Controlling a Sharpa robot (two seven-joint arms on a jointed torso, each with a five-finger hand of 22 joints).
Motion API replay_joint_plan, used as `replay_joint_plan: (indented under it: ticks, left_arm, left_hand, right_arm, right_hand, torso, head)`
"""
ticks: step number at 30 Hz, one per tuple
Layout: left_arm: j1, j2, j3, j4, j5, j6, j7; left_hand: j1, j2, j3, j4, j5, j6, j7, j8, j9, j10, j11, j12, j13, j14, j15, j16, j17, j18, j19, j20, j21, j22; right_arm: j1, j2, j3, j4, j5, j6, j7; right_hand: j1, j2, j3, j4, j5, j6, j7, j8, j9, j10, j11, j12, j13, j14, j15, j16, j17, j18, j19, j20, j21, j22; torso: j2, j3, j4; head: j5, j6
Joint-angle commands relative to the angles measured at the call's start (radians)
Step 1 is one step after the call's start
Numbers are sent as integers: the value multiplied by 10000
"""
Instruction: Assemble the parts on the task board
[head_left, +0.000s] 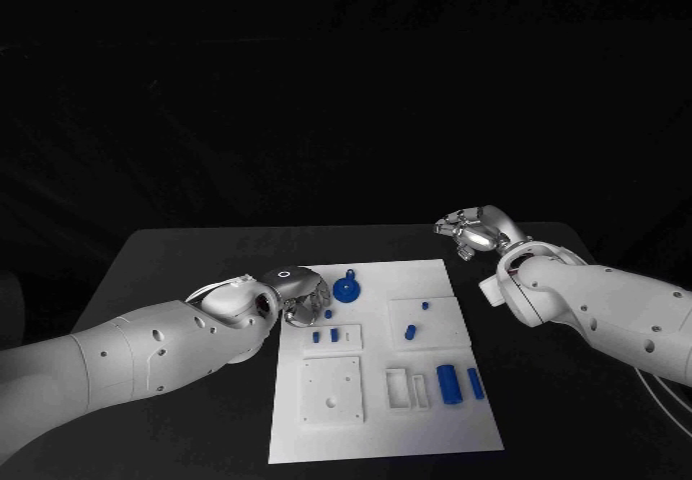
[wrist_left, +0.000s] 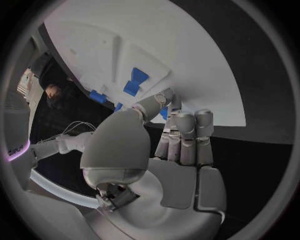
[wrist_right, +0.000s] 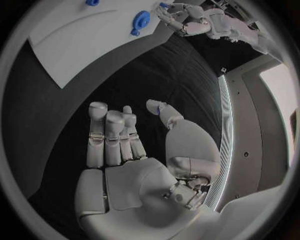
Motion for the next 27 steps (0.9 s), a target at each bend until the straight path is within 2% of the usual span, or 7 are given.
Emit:
replay_joint_plan:
  ticks: [1,7,13,17,21,22,27]
  left_arm:
    - [3,-4,6,-12,214,-302,-18]
    - [3,-52,12,-55,268,-405,-34]
    - [5,-239,54,-10,992,-599,121]
    - [12,-473,272,110,2562,-701,371]
    - [59,-755,518,272,5445,-737,619]
    - [85,-842,547,349,6055,-756,714]
    - [268,-1204,591,685,9303,-436,1179]
  left_hand:
    - [18,-113,8,12,-21,-93,-4,-56,-20,-101,13,-78,-20,1,78,-38,-14,362,-13,-434,-36,-11]
    - [71,-137,21,27,-17,-163,15,-73,-35,-130,33,-104,-30,-8,98,-48,-21,378,-13,-409,-43,-15]
    - [130,-119,58,51,-9,-126,82,-33,-27,-131,42,-113,-33,-17,108,-61,-31,392,-14,-392,-53,-20]
    - [149,-111,98,107,-2,-45,158,37,-11,-93,50,-99,-25,-57,116,-117,-63,396,-27,-371,-74,-30]
    - [57,-137,115,198,23,35,170,127,4,-110,71,-118,-28,-261,140,-425,-216,350,-189,-314,-233,-93]
    - [20,-143,108,222,22,46,175,146,7,-113,75,-122,-28,-308,145,-514,-260,335,-231,-304,-277,-112]
    - [-335,-171,-9,319,59,55,170,248,24,-194,146,-163,-37,-880,227,-1518,-727,106,-816,-157,-888,-370]
  right_arm:
    - [-13,-8,2,12,-111,228,64]
    - [-22,-8,1,8,-222,388,42]
    - [-52,-50,1,99,-736,1064,162]
    - [-83,-127,1,196,-1714,1876,273]
    - [-106,-235,0,326,-3262,2574,189]
    - [-107,-268,-2,374,-3714,2675,147]
    - [-164,-406,-25,597,-6040,3070,-5]
  right_hand:
    - [56,21,3,-114,1,-21,43,34,-17,-36,-56,20,-19,-3,-20,10,-12,579,-17,-83,-74,170]
    - [248,-17,4,-375,-149,-56,59,19,-21,-110,-37,-15,-62,-63,-2,-22,-23,579,-76,-62,-102,170]
    - [718,-20,145,-1018,-1038,-131,129,-1,-23,-532,30,-778,-660,-602,72,-532,-308,512,-697,185,-490,99]
    - [1507,-70,608,-969,-1900,-106,178,45,2,-1125,115,-2381,-1882,-957,208,-933,-659,458,-1210,433,-788,104]
    - [2309,-187,1070,-1082,-2691,41,321,177,72,-1563,306,-4651,-3705,-928,302,-841,-769,578,-1211,501,-746,194]
    - [2446,-295,1158,-1000,-2980,93,333,236,117,-1272,333,-5320,-4344,-846,414,-783,-817,571,-1107,524,-683,206]
    - [3072,-322,1393,-1076,-3461,250,245,399,243,-724,431,-6765,-5662,-427,433,-508,-909,579,-709,353,-476,202]
  torso:
    - [2,-3,-4]
    - [-3,0,-3]
    - [-4,2,-12]
    - [-18,17,-17]
    - [-23,32,-2]
    - [-28,38,0]
    - [-35,40,7]
  head:
    - [-2,5]
    - [-10,24]
    - [-74,81]
    - [-205,120]
    - [-291,144]
    - [-305,142]
    - [-388,163]
